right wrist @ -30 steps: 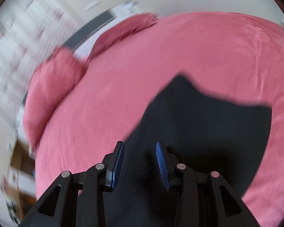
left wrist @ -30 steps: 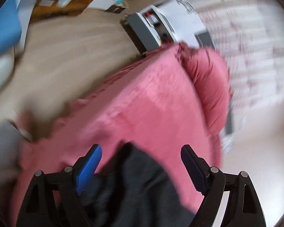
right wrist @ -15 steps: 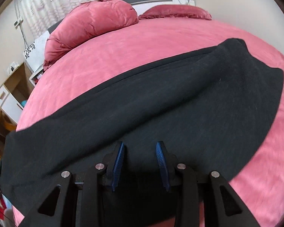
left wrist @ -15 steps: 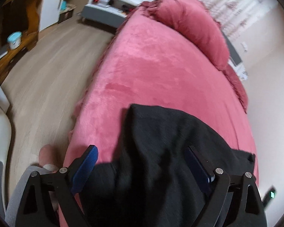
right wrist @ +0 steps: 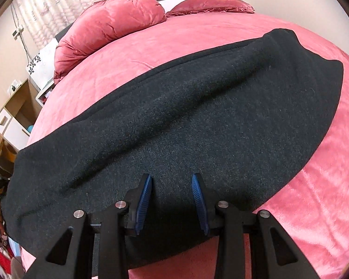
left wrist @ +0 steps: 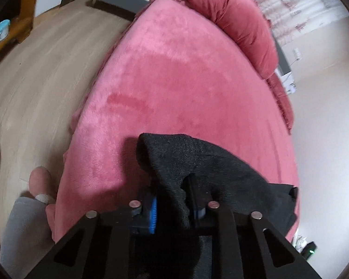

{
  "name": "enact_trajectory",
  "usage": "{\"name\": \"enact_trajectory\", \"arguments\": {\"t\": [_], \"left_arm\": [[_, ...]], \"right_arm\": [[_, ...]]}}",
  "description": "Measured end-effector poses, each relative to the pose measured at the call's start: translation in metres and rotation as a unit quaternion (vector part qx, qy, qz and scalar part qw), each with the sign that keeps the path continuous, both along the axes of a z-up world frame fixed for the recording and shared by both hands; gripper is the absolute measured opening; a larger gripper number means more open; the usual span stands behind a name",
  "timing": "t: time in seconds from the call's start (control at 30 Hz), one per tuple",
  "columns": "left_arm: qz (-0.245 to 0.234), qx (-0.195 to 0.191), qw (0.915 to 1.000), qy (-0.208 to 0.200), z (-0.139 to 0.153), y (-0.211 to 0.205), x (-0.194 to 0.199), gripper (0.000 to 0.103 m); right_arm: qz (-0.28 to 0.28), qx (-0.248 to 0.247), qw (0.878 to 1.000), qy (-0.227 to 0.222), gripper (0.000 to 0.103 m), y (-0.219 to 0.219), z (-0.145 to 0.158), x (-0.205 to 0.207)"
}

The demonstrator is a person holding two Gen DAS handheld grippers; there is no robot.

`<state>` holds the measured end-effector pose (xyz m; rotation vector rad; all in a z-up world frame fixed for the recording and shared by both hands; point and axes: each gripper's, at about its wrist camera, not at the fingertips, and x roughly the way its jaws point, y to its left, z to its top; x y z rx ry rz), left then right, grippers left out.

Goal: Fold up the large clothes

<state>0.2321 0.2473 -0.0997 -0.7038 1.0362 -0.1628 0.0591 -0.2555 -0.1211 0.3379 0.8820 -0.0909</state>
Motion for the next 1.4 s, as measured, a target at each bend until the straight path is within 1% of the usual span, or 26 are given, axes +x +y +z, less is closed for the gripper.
{"name": "enact_trajectory", "arguments": {"t": [0.1,0.2,0.33,0.4,0.43,0.47,0.53,0.57,0.6,0.63,0.7,0.73,0.77,0.8,0.83,0.87,0.9,0.97,1.0,1.07,1.17,1.23,1.27,1.33,1.37,1.4], "left_arm": [[-0.008,-0.023,0.9994,-0.025,0.028,0.011,-0.017,0.015],[-0.014,-0.075,0.9961,-0.043,0.060,0.021,-0.046,0.013],[-0.027,-0.077,0.9944,-0.066,0.084,0.020,-0.090,0.012],[-0.022,-0.065,0.9951,-0.071,0.079,0.021,-0.108,0.012],[-0.009,-0.052,0.9967,-0.062,0.065,0.023,-0.115,0.012],[0.003,-0.052,0.9974,-0.049,0.054,0.025,-0.116,0.012],[0.041,-0.058,0.9974,-0.007,0.014,0.032,-0.122,0.014],[0.059,-0.063,0.9962,-0.008,-0.004,0.034,-0.124,0.023],[0.070,-0.063,0.9953,-0.022,-0.009,0.034,-0.128,0.035],[0.083,-0.071,0.9927,-0.050,-0.014,0.034,-0.135,0.042],[0.091,-0.092,0.9889,-0.074,-0.015,0.030,-0.146,0.066],[0.088,-0.101,0.9878,-0.080,-0.014,0.029,-0.149,0.072],[0.081,-0.107,0.9873,-0.085,-0.013,0.027,-0.151,0.082],[0.072,-0.104,0.9880,-0.089,-0.012,0.024,-0.152,0.085],[0.055,-0.087,0.9910,-0.086,-0.011,0.016,-0.153,0.084],[0.042,-0.075,0.9931,-0.080,-0.011,0.012,-0.152,0.075],[0.013,-0.045,0.9966,-0.067,-0.011,0.002,-0.149,0.046],[-0.010,-0.009,0.9989,-0.044,-0.011,-0.008,-0.146,0.034],[-0.011,-0.014,0.9990,-0.041,-0.010,-0.008,-0.145,0.026],[-0.001,-0.041,0.9986,-0.035,0.005,0.004,-0.143,0.021],[-0.008,-0.071,0.9965,-0.044,0.034,0.020,-0.143,0.018],[-0.030,-0.063,0.9964,-0.048,0.054,0.021,-0.138,0.017],[-0.040,-0.047,0.9970,-0.047,0.056,0.019,-0.135,0.017],[-0.056,0.019,0.9976,-0.036,0.047,0.010,-0.127,0.024],[-0.058,0.049,0.9968,-0.025,0.035,0.008,-0.125,0.032],[-0.056,0.080,0.9952,-0.007,0.022,0.008,-0.123,0.051]], "right_arm": [[0.007,0.000,1.000,0.004,0.037,0.001,0.000,0.003],[0.007,0.000,1.000,0.010,0.037,0.002,0.001,0.007],[0.005,-0.007,1.000,0.021,0.037,0.003,0.003,0.012],[0.002,-0.009,1.000,0.025,0.037,0.005,0.004,0.011],[0.001,-0.010,1.000,0.027,0.037,0.006,0.005,0.009],[0.000,-0.012,1.000,0.026,0.037,0.008,0.006,0.008],[0.001,-0.016,1.000,0.023,0.037,0.014,0.009,0.004],[0.005,-0.019,1.000,0.022,0.037,0.019,0.011,0.002],[0.009,-0.021,1.000,0.021,0.037,0.023,0.012,0.000],[0.016,-0.024,0.999,0.017,0.037,0.029,0.015,-0.002],[0.032,-0.030,0.999,0.009,0.037,0.042,0.021,-0.008],[0.042,-0.035,0.999,0.004,0.037,0.049,0.025,-0.011],[0.054,-0.043,0.998,0.000,0.037,0.058,0.028,-0.014],[0.069,-0.052,0.996,-0.006,0.037,0.067,0.031,-0.017],[0.083,-0.061,0.995,-0.010,0.037,0.076,0.033,-0.019],[0.097,-0.069,0.993,-0.015,0.037,0.085,0.035,-0.021],[0.113,-0.074,0.991,-0.018,0.037,0.096,0.036,-0.021],[0.136,-0.070,0.988,-0.024,0.037,0.111,0.036,-0.020],[0.148,-0.064,0.987,-0.023,0.037,0.120,0.036,-0.017],[0.160,-0.057,0.985,-0.016,0.037,0.130,0.035,-0.012],[0.175,-0.047,0.983,-0.011,0.037,0.140,0.036,-0.007],[0.188,-0.044,0.981,-0.007,0.037,0.145,0.036,-0.006],[0.192,-0.046,0.980,-0.003,0.037,0.147,0.036,-0.006],[0.202,-0.029,0.979,-0.003,0.037,0.144,0.034,-0.011],[0.206,-0.012,0.979,-0.005,0.037,0.140,0.033,-0.017],[0.205,0.006,0.979,-0.005,0.037,0.133,0.030,-0.024]]}}
